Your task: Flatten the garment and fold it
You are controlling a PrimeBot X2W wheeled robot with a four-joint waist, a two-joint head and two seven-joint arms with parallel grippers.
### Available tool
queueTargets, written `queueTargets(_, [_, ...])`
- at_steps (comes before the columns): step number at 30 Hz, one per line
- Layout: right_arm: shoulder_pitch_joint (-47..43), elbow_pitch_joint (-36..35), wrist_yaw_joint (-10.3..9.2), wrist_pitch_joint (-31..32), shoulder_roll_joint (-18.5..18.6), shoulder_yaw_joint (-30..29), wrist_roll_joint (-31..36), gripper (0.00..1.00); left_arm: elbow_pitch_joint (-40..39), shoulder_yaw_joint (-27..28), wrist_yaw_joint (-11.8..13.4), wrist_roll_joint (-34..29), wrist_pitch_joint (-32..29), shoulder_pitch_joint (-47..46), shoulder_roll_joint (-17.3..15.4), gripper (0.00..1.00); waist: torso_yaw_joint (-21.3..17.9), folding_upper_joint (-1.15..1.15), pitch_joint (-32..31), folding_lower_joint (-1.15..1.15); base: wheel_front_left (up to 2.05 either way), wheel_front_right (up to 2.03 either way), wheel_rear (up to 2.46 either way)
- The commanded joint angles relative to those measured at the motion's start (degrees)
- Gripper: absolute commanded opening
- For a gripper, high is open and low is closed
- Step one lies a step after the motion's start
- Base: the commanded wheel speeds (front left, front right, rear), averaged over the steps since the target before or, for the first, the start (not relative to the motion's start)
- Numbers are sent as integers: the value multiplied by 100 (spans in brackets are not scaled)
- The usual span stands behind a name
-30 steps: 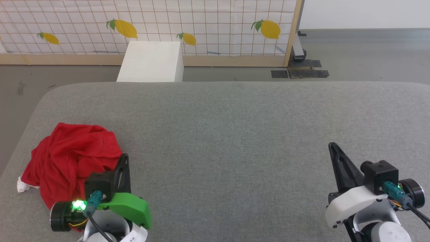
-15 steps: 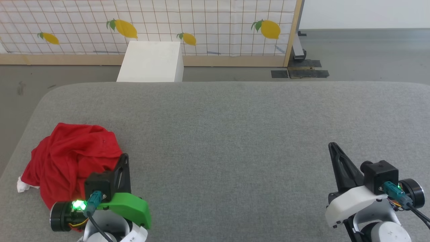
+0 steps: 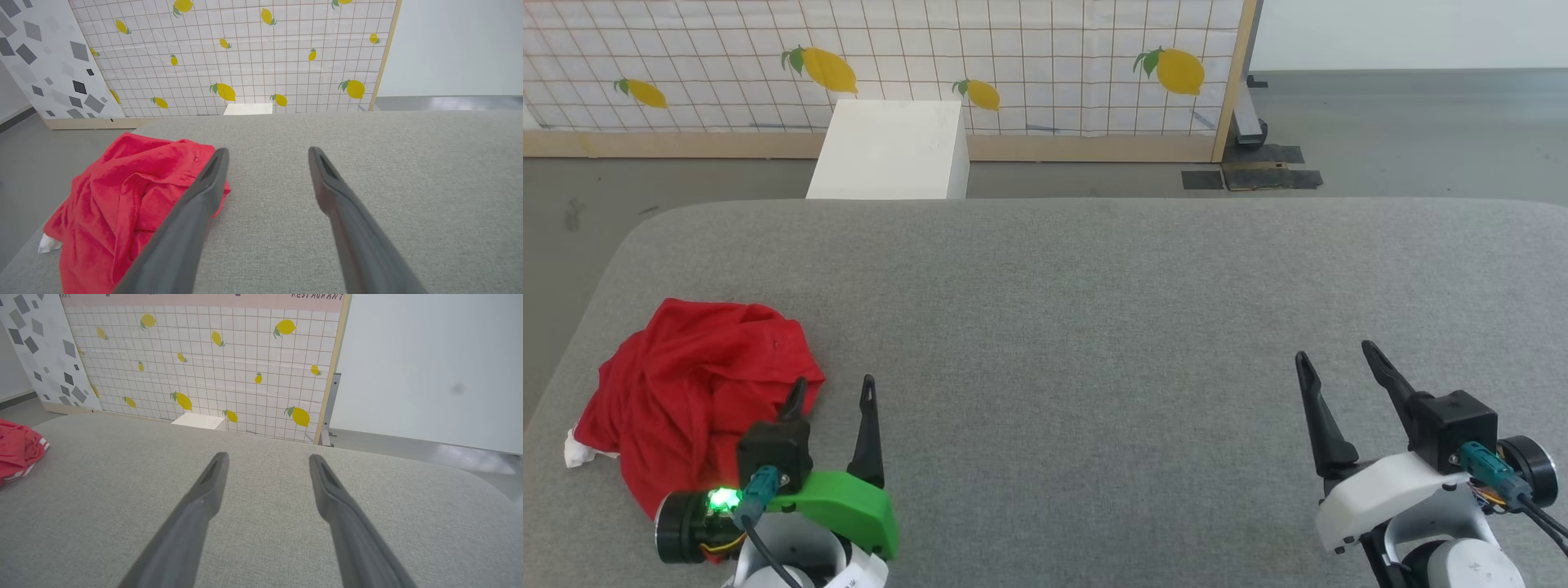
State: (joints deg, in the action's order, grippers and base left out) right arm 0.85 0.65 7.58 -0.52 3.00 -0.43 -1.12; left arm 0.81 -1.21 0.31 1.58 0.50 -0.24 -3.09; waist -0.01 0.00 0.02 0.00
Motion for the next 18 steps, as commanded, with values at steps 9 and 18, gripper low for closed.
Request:
queueTargets(9, [-99, 101, -1, -153, -2, -84, -185, 100, 112, -180, 123, 105, 162, -68, 3, 100, 6, 0, 5, 0, 0, 0, 0])
queueTargets(18, [-137, 173, -2, -258, -3, -152, -287, 100, 172, -273, 219, 182, 267, -85, 4, 100, 61, 0, -1, 0, 0, 0, 0])
